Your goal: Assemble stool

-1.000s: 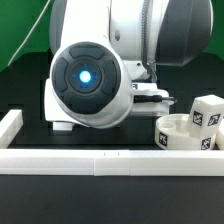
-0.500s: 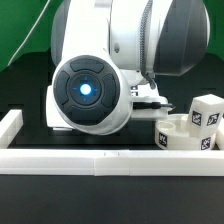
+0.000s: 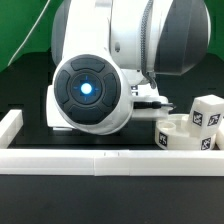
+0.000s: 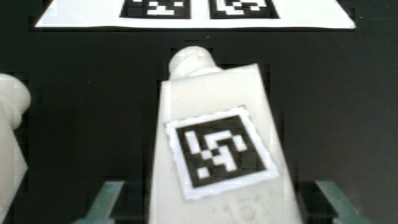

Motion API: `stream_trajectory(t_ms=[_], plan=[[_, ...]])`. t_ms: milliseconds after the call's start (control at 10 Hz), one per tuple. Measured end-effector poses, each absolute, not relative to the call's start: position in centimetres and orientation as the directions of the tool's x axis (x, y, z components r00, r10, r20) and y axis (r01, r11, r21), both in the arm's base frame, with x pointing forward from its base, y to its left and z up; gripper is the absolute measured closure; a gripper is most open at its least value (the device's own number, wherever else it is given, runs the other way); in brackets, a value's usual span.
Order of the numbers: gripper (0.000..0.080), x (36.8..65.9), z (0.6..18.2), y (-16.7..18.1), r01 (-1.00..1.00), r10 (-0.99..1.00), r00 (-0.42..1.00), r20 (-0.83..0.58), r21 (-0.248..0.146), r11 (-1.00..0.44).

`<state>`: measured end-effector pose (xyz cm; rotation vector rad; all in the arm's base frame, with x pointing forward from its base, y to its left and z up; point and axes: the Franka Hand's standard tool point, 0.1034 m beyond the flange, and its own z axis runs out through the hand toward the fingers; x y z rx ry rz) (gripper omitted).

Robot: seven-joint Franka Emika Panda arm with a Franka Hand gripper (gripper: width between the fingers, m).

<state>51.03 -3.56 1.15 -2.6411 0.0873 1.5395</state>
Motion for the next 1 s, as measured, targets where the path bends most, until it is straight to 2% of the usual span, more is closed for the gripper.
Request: stream_trajectory(t_ms=[200,500,600,800,1000], plan=[[0.0475,51.5,2.2,-3.1,-0.086,-0.003,0.495,-0.869,-0.045,-0.995],[0.0474,52.2,7.0,-1.1,-0.098,-0.027,0.484,-0.875,-0.024,-0.995],[0.0474,52.9,7.8,-0.6,-0.079,-0.012,0.507,-0.862,-0.033,-0.996],[0.0474,53.5,7.3,-0.7,-0.080,-0.015,0.546,-0.838,-0.034,-0.996],[0.0474,55.5,6.8,-0.5,-0.088,-0.041,0.704,-0.710,-0.030,-0.996]])
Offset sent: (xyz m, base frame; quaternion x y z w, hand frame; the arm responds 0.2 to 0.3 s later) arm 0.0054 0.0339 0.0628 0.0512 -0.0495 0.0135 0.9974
